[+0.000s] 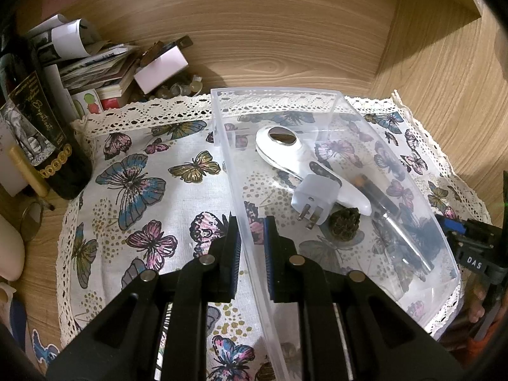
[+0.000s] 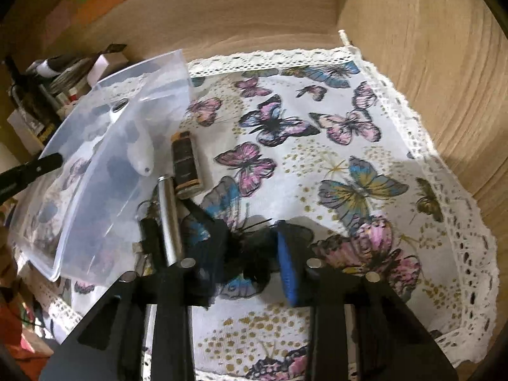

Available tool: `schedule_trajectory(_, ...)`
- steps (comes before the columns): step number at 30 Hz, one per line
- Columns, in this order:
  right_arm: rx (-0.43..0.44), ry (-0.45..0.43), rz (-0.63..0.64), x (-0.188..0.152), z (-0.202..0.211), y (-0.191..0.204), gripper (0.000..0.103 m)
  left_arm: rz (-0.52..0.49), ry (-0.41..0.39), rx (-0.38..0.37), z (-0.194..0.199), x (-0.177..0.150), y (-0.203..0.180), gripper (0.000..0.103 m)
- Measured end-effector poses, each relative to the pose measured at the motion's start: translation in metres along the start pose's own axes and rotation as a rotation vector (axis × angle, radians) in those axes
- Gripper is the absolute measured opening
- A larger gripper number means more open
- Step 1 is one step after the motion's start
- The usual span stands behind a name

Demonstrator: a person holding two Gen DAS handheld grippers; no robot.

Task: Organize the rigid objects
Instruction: 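Grasp the small black clip with the right tool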

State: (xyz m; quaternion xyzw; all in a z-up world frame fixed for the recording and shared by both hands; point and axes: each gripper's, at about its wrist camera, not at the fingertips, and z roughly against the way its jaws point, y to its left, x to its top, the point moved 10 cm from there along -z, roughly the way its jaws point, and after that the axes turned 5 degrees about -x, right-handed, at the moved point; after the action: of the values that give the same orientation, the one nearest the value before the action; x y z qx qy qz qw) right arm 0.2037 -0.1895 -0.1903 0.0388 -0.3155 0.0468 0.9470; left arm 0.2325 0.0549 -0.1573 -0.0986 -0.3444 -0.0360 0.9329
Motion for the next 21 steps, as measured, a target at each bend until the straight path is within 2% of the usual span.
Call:
schedule_trajectory(5,-0.063,-0.059,0.031,0.016,0.005,-0.002,0.027,0.001,-0.001,0.001,0.0,0.0,0.0,0.012)
schedule_trajectory(11,-0.074,-0.137,0.067,0.048,0.024,0.007,0.027,0.001,-0.001,0.0,0.0,0.0,0.0,0.012)
schedule_trajectory(16,-0.061,-0.235,0.12,0.087,0.047,0.024,0.027,0.002,0.0,-0.003,0.0,0.0,0.0,0.012)
schedule_trajectory(21,0.01,-0.305,0.186,0.113,0.065,0.059,0.027,-0.001,0.0,0.0,0.0,0.001,0.0,0.012)
